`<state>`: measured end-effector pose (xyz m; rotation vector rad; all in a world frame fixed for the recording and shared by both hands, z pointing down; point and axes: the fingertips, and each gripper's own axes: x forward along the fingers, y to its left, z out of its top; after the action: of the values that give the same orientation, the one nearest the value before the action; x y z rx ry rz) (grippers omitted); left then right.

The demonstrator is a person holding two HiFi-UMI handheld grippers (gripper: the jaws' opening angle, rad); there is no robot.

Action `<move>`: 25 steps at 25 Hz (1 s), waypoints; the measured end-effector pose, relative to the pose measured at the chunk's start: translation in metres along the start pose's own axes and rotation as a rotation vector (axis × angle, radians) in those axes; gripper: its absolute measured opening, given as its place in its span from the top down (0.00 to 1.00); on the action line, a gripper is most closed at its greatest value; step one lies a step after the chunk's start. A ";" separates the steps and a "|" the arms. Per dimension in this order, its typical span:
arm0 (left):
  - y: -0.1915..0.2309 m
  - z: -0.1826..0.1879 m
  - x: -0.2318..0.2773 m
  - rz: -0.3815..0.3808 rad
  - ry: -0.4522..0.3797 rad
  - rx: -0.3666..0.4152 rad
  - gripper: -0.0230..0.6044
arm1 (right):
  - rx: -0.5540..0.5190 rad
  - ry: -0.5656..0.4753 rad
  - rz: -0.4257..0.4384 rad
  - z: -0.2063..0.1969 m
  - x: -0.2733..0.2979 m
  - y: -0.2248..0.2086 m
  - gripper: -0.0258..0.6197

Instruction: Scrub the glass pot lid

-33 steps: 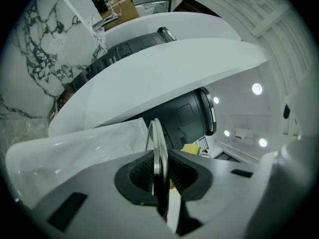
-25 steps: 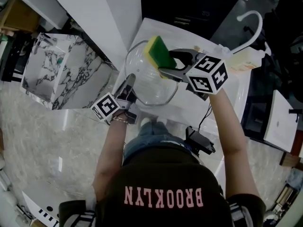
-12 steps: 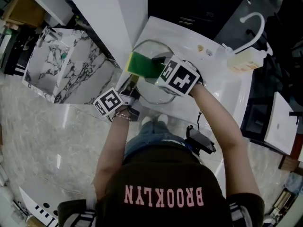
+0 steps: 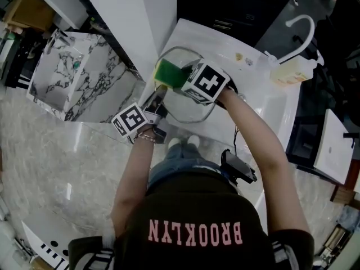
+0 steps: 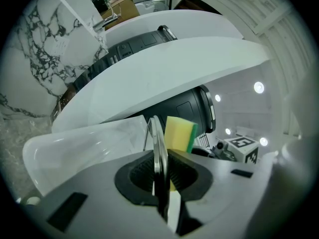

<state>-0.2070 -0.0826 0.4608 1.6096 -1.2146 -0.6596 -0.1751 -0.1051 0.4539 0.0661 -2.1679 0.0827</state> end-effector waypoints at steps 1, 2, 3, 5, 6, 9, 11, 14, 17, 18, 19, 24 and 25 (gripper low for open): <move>0.000 0.000 0.000 0.000 0.003 0.005 0.90 | -0.003 0.013 -0.001 0.000 0.001 -0.003 0.53; -0.001 0.000 0.001 -0.003 0.006 0.017 0.90 | -0.009 0.025 0.001 -0.001 0.003 -0.005 0.53; -0.001 0.000 0.001 -0.006 0.008 0.030 0.90 | -0.020 0.037 0.004 0.000 0.004 -0.007 0.53; 0.000 0.000 0.001 -0.005 0.011 0.045 0.90 | -0.050 0.058 0.012 0.002 0.006 -0.009 0.53; 0.000 0.000 0.001 -0.003 0.012 0.048 0.90 | -0.065 0.067 0.016 0.003 0.007 -0.010 0.53; 0.002 -0.001 0.000 0.010 0.014 0.052 0.89 | -0.076 0.083 0.032 0.005 0.011 -0.017 0.53; 0.004 -0.001 0.000 0.016 0.014 0.051 0.89 | -0.060 0.085 0.058 0.004 0.013 -0.021 0.53; 0.004 -0.002 -0.001 0.019 0.013 0.054 0.89 | -0.062 0.088 0.096 0.001 0.015 -0.024 0.53; 0.004 -0.002 -0.002 0.024 0.009 0.057 0.89 | -0.068 0.097 0.116 -0.001 0.017 -0.030 0.53; 0.004 -0.002 -0.002 0.026 0.008 0.057 0.89 | -0.061 0.095 0.124 -0.001 0.018 -0.032 0.53; 0.004 -0.002 -0.002 0.027 0.007 0.056 0.89 | -0.049 0.091 0.135 -0.001 0.018 -0.035 0.53; 0.004 -0.004 -0.003 0.027 -0.003 0.057 0.89 | 0.041 0.080 0.200 -0.002 0.025 -0.050 0.53; 0.004 -0.004 -0.003 0.029 -0.003 0.059 0.88 | 0.059 0.081 0.209 -0.003 0.027 -0.054 0.53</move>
<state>-0.2060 -0.0782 0.4656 1.6371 -1.2678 -0.6139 -0.1834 -0.1591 0.4797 -0.1289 -2.0852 0.2649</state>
